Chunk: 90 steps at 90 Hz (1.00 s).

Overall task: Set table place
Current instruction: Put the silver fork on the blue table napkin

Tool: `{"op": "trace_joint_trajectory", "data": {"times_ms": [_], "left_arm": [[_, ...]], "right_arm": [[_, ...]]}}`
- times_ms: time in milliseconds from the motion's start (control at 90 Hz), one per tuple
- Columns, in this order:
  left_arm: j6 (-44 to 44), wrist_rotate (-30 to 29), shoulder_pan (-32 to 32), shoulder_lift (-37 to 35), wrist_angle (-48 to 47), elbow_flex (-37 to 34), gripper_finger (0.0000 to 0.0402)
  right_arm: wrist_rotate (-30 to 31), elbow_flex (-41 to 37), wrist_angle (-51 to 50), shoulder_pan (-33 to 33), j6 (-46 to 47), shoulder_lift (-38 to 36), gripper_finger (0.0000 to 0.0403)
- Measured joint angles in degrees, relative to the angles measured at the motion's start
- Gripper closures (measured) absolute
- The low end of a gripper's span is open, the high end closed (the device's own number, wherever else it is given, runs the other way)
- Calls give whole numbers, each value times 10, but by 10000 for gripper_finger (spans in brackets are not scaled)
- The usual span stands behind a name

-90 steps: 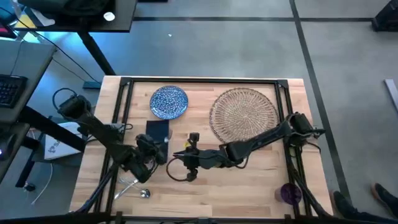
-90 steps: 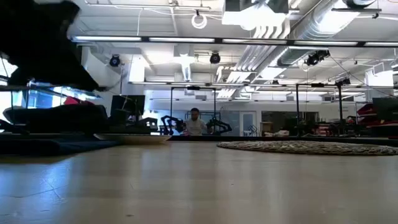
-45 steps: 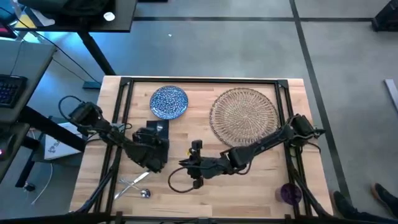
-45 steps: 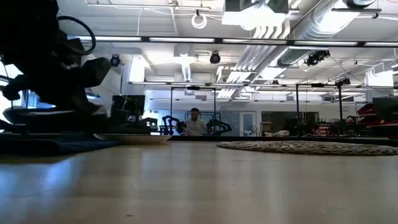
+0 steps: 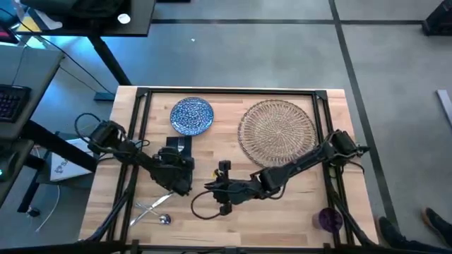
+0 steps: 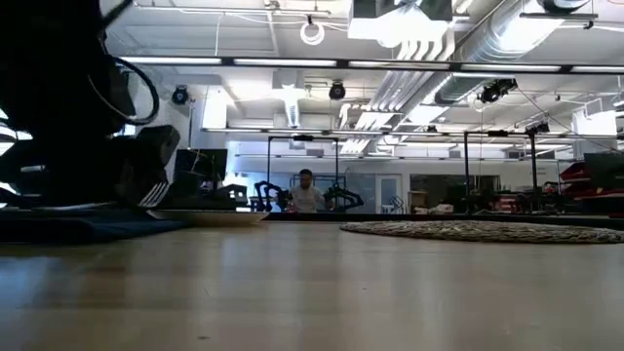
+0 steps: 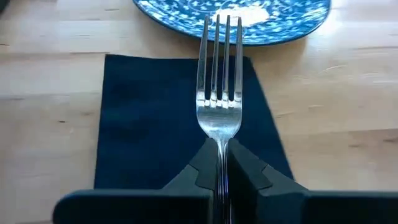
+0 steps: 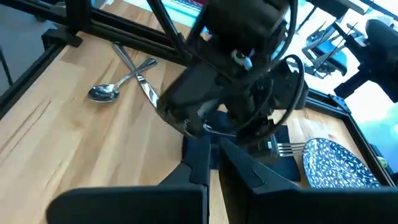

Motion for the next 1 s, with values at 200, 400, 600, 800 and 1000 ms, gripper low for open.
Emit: {"op": "trace_joint_trajectory", "data": {"times_ms": [200, 400, 600, 800, 1000], "left_arm": [[1, 5, 7, 4, -6, 0, 401], [1, 22, 7, 4, -7, 0, 401], [-1, 41, 8, 4, -6, -8, 401], [-30, 62, 12, 4, -3, -22, 397], [-26, 41, 23, 4, 56, -22, 394]], "right_arm": [[0, 0, 2, -2, 11, 0, 403], [0, 0, 0, -4, 14, 0, 403], [-2, 0, 0, -3, 14, 0, 403], [-7, 0, -4, -3, 14, 0, 403], [-9, 0, -4, -3, 14, 0, 403]]}}
